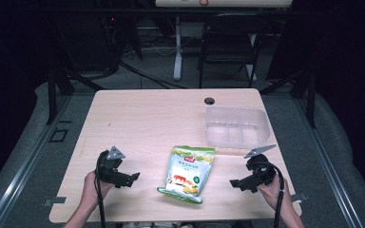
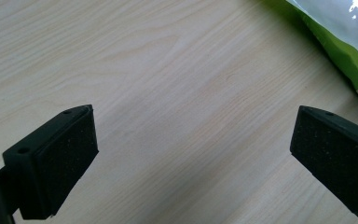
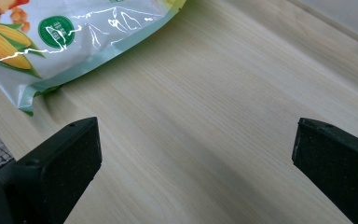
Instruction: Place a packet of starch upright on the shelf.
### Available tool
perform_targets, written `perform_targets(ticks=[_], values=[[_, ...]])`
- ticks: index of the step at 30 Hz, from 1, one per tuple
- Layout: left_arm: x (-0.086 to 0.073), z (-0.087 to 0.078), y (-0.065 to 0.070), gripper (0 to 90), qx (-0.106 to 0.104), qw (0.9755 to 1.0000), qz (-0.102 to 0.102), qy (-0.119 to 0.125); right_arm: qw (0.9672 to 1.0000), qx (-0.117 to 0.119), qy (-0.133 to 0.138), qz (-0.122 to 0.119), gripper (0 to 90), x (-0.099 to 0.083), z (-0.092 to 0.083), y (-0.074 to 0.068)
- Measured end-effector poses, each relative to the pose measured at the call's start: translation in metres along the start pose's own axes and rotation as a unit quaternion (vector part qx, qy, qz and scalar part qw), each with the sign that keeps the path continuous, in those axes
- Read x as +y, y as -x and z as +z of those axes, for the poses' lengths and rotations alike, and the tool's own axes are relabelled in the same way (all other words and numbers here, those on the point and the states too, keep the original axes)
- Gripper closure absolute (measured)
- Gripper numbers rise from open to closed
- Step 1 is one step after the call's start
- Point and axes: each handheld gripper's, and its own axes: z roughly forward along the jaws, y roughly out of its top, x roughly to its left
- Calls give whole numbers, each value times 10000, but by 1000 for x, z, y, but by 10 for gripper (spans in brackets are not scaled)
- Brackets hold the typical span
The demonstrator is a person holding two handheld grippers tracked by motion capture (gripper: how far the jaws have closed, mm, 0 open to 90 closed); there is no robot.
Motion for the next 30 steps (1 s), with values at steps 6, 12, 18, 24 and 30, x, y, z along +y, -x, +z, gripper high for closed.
perform_targets(ticks=[6,12,18,24,30], values=[[0,0,0,5,-19,10000,-8,10,9998,189,56,-8,9,7,3,-2],[0,1,0,5,2,10000,-9,19,9993,320,15,-176,9,17,8,-8],[0,1,0,5,-22,10000,-8,21,9985,441,-33,-313,10,28,17,-13],[0,1,0,5,-27,10000,-9,22,9979,558,-27,-323,17,35,23,-14],[-1,1,0,5,-21,10000,-6,19,9972,672,-137,-293,22,45,36,-11]])
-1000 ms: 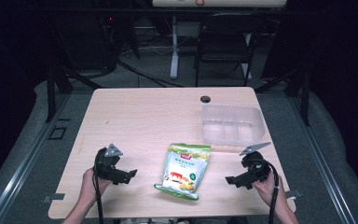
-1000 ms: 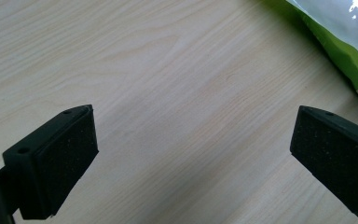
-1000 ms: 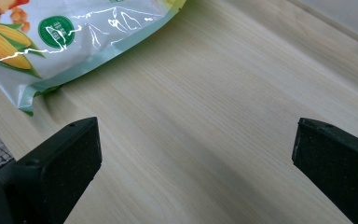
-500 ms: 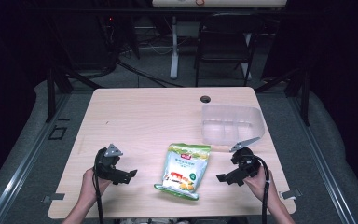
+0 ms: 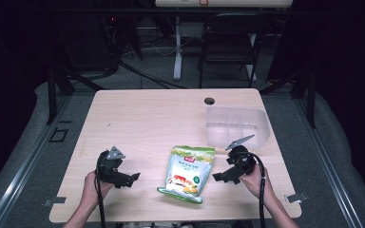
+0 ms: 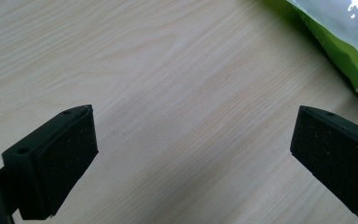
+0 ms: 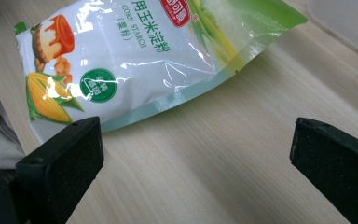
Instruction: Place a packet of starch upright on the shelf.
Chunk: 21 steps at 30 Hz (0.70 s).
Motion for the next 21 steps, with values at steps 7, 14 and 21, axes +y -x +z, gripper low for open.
perform_targets(ticks=[7,14,21], values=[[0,0,0,5,4,10000,15,7,9998,107,-60,135,21,14,16,5],[0,-1,0,5,6,10000,12,9,9993,218,-149,264,20,24,25,10],[0,-1,0,5,11,10000,44,18,9986,245,-301,361,22,32,37,17]])
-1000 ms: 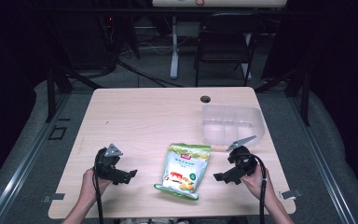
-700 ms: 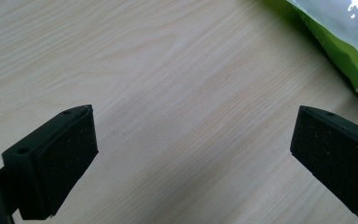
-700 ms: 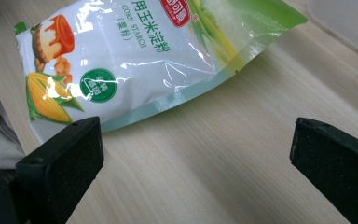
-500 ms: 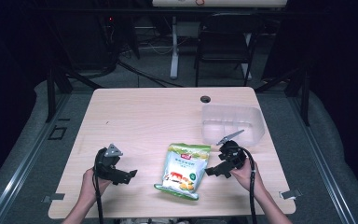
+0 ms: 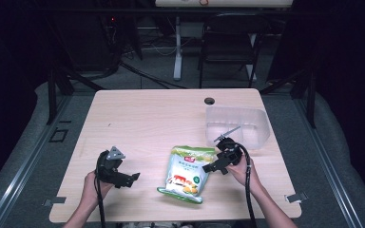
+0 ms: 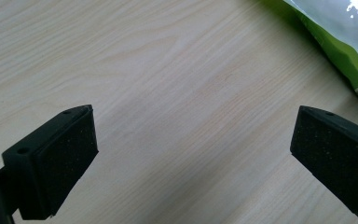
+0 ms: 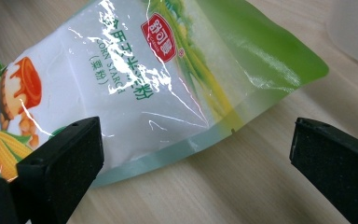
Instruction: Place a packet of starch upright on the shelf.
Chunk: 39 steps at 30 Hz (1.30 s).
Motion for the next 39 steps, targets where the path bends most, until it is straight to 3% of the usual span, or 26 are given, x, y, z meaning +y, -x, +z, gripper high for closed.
perform_targets(ticks=[8,9,12,13,19,20,23,26,27,28,30,32,39], values=[[0,0,0,5,-4,10000,14,-8,9997,94,157,145,50,7,8,2],[0,-1,0,5,1,10000,20,-17,9999,87,40,71,65,9,8,3],[0,-1,-1,6,28,10000,15,-9,9999,99,60,98,109,11,12,3],[0,-1,-1,6,29,10000,12,-10,9995,159,165,229,135,11,14,2],[0,-1,0,7,14,10000,35,-44,9994,209,168,210,213,14,16,3],[0,-1,0,7,15,10000,40,-49,9986,258,301,359,229,12,17,2],[0,0,0,8,33,10000,31,-38,9987,157,285,388,263,12,19,2],[0,0,0,9,38,10000,36,-44,9987,53,326,381,354,12,20,4],[0,0,0,9,38,10000,36,-44,9982,107,470,363,482,11,17,4],[0,-1,0,9,24,10000,42,-58,9971,201,627,375,518,10,16,3],[0,-1,0,9,22,10000,40,-52,9967,289,678,327,569,11,13,1],[0,0,0,9,38,10000,35,-44,9972,235,645,282,573,11,13,0],[0,0,0,9,32,10000,38,-62,9972,119,569,463,495,12,21,7]])
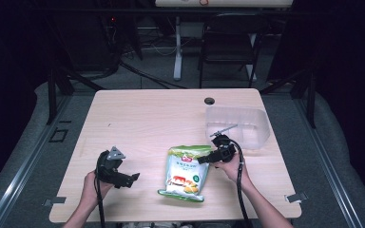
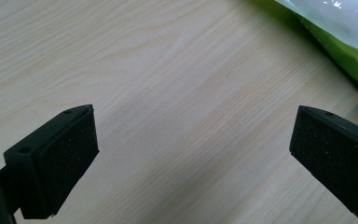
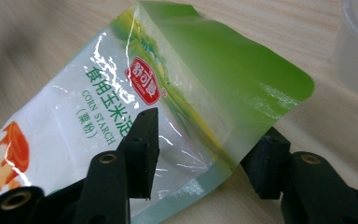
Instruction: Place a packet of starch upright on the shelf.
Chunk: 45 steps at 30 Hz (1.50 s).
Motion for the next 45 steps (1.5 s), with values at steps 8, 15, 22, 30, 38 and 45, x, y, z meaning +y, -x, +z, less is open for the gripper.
perform_targets(ticks=[8,15,22,30,38,45], values=[[0,0,0,10,-11,10000,14,-9,10000,46,-1,33,501,2,9,2],[0,0,0,9,-22,10000,-18,9,9996,135,-91,-249,669,3,10,-9],[0,1,0,9,-43,10000,12,-11,9994,128,-100,-293,765,3,9,-8],[0,1,1,9,-27,10000,9,-29,9983,30,-172,-559,827,3,6,-13],[0,1,1,9,-58,10000,25,-32,9983,153,-46,-568,870,3,-1,-14],[0,1,1,10,-52,10000,25,-32,9979,298,129,-561,878,3,-17,-22]])
